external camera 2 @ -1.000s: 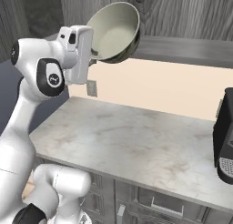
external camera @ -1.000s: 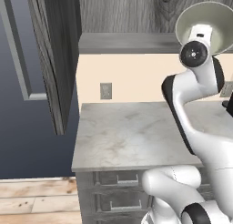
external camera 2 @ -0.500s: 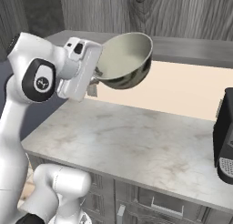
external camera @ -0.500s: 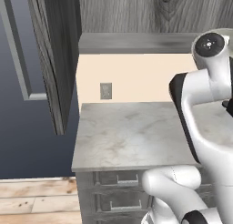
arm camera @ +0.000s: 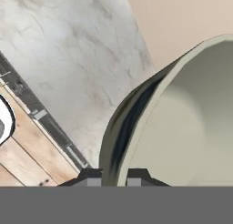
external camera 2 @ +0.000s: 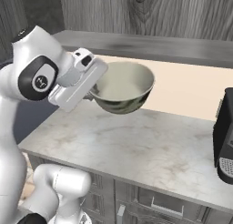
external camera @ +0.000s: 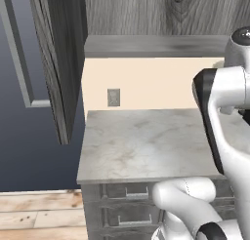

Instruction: Pick up the bowls from the cabinet and place each bowl in front of a stool on the dining counter.

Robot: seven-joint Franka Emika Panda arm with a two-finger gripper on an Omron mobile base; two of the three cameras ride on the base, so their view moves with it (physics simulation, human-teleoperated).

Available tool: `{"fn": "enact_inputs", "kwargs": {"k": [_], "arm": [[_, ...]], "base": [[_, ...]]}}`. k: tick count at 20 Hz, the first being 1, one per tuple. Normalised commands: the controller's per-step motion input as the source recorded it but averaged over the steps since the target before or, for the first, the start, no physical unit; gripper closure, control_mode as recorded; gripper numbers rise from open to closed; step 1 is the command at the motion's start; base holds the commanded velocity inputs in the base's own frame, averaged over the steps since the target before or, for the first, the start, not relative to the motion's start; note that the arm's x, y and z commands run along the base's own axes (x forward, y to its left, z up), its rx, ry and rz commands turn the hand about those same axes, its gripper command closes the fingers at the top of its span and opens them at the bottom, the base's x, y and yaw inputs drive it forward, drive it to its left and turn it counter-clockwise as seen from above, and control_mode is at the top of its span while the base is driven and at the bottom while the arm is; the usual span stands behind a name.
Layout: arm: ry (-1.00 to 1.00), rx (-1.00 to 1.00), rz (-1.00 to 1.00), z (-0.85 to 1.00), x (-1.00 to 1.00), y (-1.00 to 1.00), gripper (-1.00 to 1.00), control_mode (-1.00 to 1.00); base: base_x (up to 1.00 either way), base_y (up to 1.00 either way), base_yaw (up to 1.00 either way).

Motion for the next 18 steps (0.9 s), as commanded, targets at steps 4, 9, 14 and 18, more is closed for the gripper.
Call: {"fn": "enact_inputs", "kwargs": {"k": [4,9,14,18], "arm": [[0.02,0.18,0.04,-0.29,-0.34,0.31,1.00,-1.00],[0.00,0.07,0.00,-0.31,-0.42,0.35,1.00,-1.00],[0.03,0.00,0.03,-0.16,-0.28,0.62,1.00,-1.00],[0.07,0.00,0.11,-0.11,-0.07,0.79,1.00,-1.00]], "base": [[0.00,0.00,0.00],[0.00,0.00,0.00],[0.00,0.00,0.00],[0.00,0.00,0.00]]}}
